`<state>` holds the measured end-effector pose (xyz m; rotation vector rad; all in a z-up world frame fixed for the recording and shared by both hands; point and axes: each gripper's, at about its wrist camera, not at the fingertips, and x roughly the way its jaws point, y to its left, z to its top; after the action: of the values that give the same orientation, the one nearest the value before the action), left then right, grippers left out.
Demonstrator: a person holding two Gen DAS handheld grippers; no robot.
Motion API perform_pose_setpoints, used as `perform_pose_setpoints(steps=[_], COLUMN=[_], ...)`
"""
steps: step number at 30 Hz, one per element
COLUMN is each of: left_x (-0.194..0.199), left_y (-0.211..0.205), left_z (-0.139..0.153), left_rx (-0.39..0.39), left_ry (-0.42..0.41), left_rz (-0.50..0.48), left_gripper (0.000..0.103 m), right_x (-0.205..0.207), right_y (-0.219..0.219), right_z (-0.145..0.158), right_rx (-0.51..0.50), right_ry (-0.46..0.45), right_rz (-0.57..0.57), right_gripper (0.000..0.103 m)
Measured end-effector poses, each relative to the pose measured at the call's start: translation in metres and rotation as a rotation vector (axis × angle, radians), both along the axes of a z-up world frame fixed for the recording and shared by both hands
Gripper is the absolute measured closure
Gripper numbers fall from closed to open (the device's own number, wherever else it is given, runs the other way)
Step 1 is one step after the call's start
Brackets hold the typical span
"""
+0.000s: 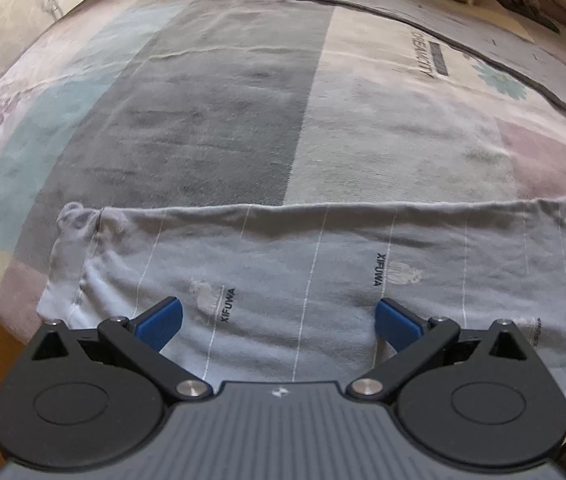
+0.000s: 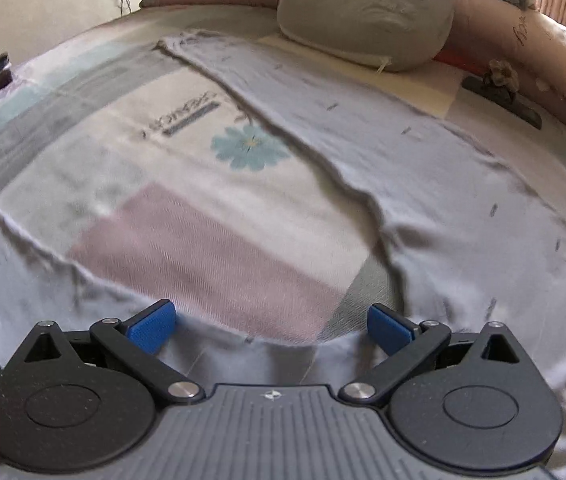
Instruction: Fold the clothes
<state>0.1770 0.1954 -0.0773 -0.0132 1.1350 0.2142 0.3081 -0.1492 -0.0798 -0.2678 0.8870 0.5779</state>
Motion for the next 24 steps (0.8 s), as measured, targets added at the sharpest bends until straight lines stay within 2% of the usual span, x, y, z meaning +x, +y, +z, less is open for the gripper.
perform_pose_setpoints(steps=[2,6,9,15,20,24], left_x=[0.001,0.003,0.001,-0.013,-0.021,-0.027], left_y=[-0.002,-0.005,-0.014,-0.048,-0.077,-0.095], left_z=[0.001,0.002,0.008,0.022,0.018,0.011], left_rx=[0.003,0.008,0.031,0.079,0.033,0.004], left_ry=[0.001,0.0,-0.014,-0.048,-0.046,-0.044], left_rz=[-0.005,-0.013,-0.06,-0.215,-0.278,-0.312], left_gripper=[0.001,0.001,0.001,0.001,0.001,0.001], right_x=[-0.004,-0.016,-0.034,-0.072,-0.096,-0.095], right_y=[-0.01,-0.031,-0.04,-0.058,-0.069,-0.073], right_z=[0.01,0.011,0.01,0.009,-0.009,-0.012], right_rx=[0.02,-0.025,-0.057,-0.122,-0.143,-0.101], right_ry=[-0.015,0.003,0.008,0.02,0.085,0.092], right_rz=[-0.041,-0.092,-0.033,0.086,0.099,0.049], right_gripper=[0.0,0.0,0.0,0.0,0.0,0.0])
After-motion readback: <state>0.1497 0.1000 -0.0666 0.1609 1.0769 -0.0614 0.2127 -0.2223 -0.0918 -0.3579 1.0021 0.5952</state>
